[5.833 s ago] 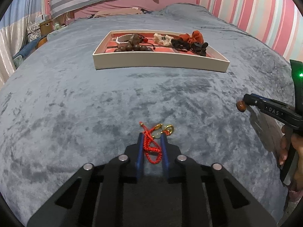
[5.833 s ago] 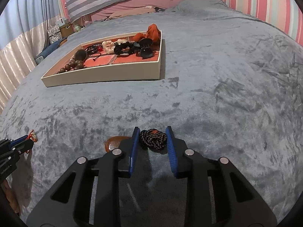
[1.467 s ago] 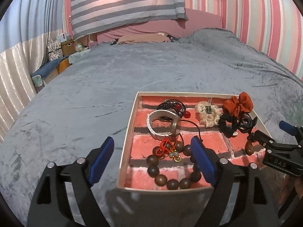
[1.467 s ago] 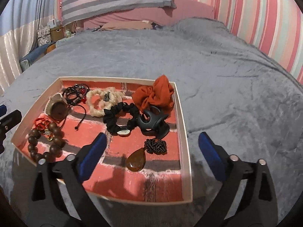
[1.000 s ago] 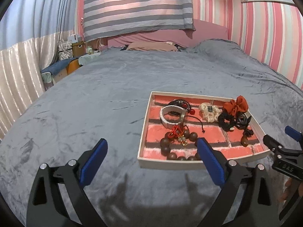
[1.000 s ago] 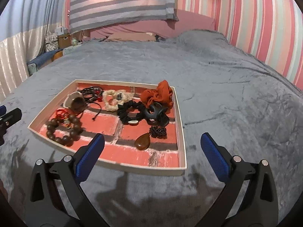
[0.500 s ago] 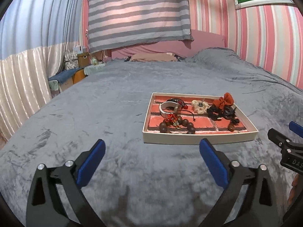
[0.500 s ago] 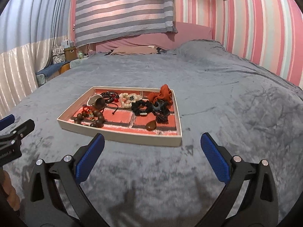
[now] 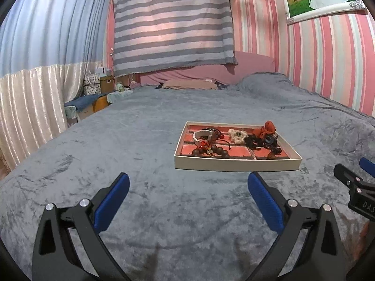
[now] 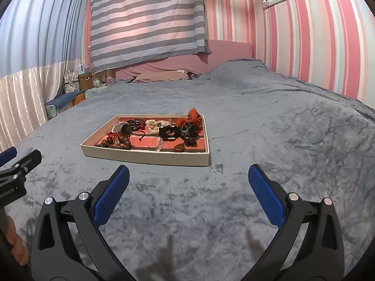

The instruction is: Organize jewelry

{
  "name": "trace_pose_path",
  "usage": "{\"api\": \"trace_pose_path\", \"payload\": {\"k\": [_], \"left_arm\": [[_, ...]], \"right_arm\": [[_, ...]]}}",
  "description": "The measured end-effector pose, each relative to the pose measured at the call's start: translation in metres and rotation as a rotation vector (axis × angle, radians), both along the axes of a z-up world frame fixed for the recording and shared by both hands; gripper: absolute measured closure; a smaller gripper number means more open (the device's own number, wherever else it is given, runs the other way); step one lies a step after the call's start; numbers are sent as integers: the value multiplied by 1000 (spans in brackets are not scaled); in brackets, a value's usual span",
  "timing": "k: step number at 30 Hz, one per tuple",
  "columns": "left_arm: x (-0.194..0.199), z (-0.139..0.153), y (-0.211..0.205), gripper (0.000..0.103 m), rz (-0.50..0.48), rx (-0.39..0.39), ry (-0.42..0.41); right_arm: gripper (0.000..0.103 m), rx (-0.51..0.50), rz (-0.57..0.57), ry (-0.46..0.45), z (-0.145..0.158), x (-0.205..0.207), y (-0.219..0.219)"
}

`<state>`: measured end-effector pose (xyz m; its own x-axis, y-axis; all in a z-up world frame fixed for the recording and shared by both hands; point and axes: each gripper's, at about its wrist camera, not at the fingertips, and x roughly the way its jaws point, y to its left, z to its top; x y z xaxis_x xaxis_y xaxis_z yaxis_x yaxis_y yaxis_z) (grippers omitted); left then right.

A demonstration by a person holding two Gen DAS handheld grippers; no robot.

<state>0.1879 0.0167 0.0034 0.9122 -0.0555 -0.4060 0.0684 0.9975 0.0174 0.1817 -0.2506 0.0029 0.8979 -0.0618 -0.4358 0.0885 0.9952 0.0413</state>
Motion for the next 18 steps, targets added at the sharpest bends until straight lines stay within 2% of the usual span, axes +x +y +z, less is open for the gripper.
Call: {"api": "trace_pose_path", "payload": {"k": [18], "left_arm": [[-47, -12, 0, 4, 22, 3, -69]], "right_arm": [[4, 3, 12, -38, -15, -39, -6]]}}
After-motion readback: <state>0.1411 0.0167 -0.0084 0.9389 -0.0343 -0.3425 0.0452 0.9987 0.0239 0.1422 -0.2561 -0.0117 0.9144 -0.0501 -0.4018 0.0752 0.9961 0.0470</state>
